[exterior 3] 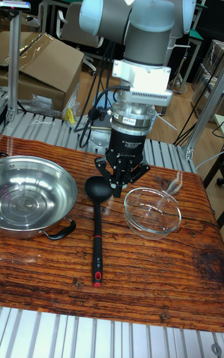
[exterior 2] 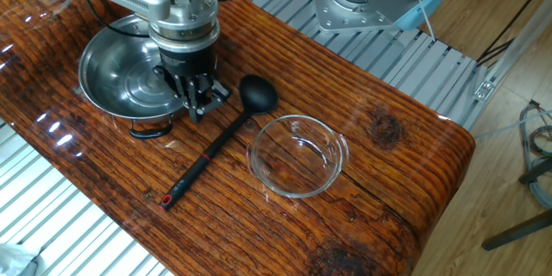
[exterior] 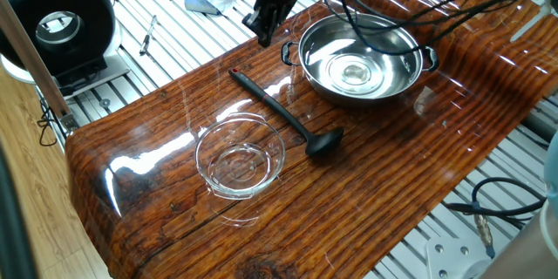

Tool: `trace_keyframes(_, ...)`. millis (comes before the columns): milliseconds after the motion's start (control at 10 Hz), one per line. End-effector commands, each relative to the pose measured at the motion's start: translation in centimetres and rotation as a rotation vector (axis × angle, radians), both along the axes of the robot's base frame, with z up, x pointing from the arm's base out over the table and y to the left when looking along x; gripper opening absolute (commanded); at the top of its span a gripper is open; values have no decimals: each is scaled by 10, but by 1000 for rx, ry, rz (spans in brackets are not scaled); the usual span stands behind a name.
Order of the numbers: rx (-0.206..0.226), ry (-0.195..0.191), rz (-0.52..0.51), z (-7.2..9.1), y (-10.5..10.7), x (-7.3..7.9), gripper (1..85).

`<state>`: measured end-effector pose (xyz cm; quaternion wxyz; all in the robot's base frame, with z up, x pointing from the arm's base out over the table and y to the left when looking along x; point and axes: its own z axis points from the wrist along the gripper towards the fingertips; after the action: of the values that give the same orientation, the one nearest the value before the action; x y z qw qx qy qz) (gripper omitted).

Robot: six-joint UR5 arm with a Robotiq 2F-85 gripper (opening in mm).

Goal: Scoop water with a large spoon from one bowl to another

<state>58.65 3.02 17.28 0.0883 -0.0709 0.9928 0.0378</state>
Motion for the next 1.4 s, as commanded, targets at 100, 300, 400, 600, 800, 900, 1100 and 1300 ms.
trace_keyframes(100,29,7,-14,-12,3,-9,10)
trace_keyframes(300,56,-13,-16,-15,8,-7,10)
trace_keyframes(400,51,-18,-16,-17,7,-6,10)
trace_keyframes(600,41,-23,-12,-20,4,-6,10)
trace_keyframes(800,27,-18,-10,-19,2,-5,10)
trace_keyframes(900,22,-19,-7,-20,0,-6,10)
trace_keyframes(1100,30,-22,0,-19,2,-6,10)
trace_keyframes(1300,31,-24,0,-19,3,-4,10)
